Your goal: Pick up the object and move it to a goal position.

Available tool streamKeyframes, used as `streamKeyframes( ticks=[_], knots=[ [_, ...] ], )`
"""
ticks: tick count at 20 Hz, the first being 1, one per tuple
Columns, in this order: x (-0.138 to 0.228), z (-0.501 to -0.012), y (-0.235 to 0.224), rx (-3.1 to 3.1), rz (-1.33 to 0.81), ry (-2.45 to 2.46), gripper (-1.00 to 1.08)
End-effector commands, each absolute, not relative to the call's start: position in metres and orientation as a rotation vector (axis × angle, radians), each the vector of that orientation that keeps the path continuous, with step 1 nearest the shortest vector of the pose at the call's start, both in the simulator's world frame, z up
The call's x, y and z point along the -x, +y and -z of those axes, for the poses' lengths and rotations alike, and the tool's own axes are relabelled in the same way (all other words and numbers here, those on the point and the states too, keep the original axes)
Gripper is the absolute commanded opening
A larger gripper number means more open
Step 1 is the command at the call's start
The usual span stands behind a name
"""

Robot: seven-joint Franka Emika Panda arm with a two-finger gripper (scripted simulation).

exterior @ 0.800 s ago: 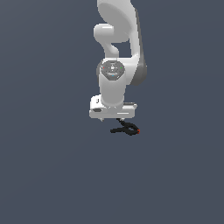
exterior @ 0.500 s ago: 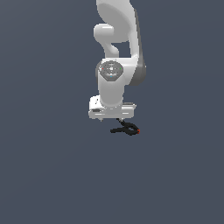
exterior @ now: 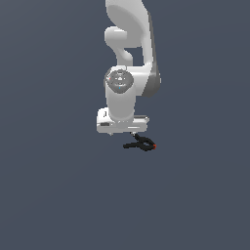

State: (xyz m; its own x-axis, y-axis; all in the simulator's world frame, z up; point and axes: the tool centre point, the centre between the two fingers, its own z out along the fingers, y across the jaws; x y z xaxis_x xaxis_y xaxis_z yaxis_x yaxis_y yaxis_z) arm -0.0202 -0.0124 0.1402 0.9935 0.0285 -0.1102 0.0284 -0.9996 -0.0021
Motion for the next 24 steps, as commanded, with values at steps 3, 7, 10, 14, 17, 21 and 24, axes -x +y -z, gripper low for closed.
streamKeyframes(
  ticks=[3,7,10,14,17,21,24],
  knots=[
    [0.021,-0.138,-0.01,3.135,-0.17,-0.094,1.0],
    [0.021,-0.134,-0.006,3.132,-0.163,-0.185,1.0],
    [0.022,-0.129,-0.002,3.126,-0.156,-0.281,1.0],
    [0.023,-0.122,0.005,3.109,-0.143,-0.445,1.0],
    [0.025,-0.116,0.013,3.084,-0.131,-0.596,1.0],
    [0.027,-0.107,0.023,3.037,-0.113,-0.808,1.0],
    [0.029,-0.101,0.031,2.991,-0.099,-0.965,1.0]
  ],
)
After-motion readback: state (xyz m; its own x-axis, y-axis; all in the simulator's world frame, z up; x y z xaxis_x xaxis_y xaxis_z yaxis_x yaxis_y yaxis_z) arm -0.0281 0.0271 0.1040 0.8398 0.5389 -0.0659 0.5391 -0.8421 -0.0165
